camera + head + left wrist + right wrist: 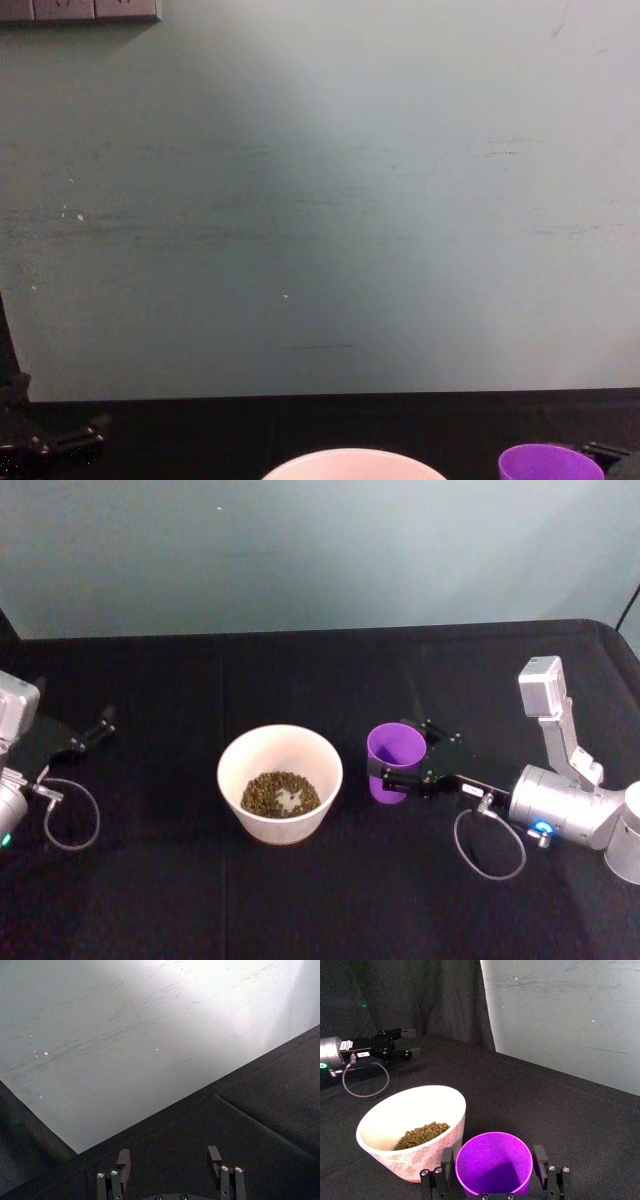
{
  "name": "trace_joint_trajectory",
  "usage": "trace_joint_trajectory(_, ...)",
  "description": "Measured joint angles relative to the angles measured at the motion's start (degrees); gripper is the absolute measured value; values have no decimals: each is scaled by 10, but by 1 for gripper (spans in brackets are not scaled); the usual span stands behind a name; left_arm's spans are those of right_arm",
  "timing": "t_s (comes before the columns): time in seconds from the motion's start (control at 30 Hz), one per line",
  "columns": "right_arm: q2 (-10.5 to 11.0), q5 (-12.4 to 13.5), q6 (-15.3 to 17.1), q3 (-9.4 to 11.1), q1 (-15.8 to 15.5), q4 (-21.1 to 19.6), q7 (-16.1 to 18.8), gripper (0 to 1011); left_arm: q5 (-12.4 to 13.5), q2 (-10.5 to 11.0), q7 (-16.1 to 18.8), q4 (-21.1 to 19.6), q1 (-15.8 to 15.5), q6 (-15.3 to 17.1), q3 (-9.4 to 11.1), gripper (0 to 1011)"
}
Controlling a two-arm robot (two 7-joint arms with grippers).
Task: Pick up the cup and pour the mung beans from the cup into the bowl.
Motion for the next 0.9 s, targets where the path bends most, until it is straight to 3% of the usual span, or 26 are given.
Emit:
trace_joint_trajectory(0.37,5,10,-2,9,-9,-16,-7,1003,0,0,0,0,0,0,0,1000)
trace_joint_trajectory(0.7,16,67,-40,51,-44,-64,-2,1003,0,0,0,0,0,0,0,1000)
trace_joint_trajectory(0.8,10,61,-74,69,-63,-83,-35,1003,0,0,0,0,0,0,0,1000)
trace_joint_trajectory(0.9,1,39,-96,87,-80,-98,-83,1003,0,0,0,0,0,0,0,1000)
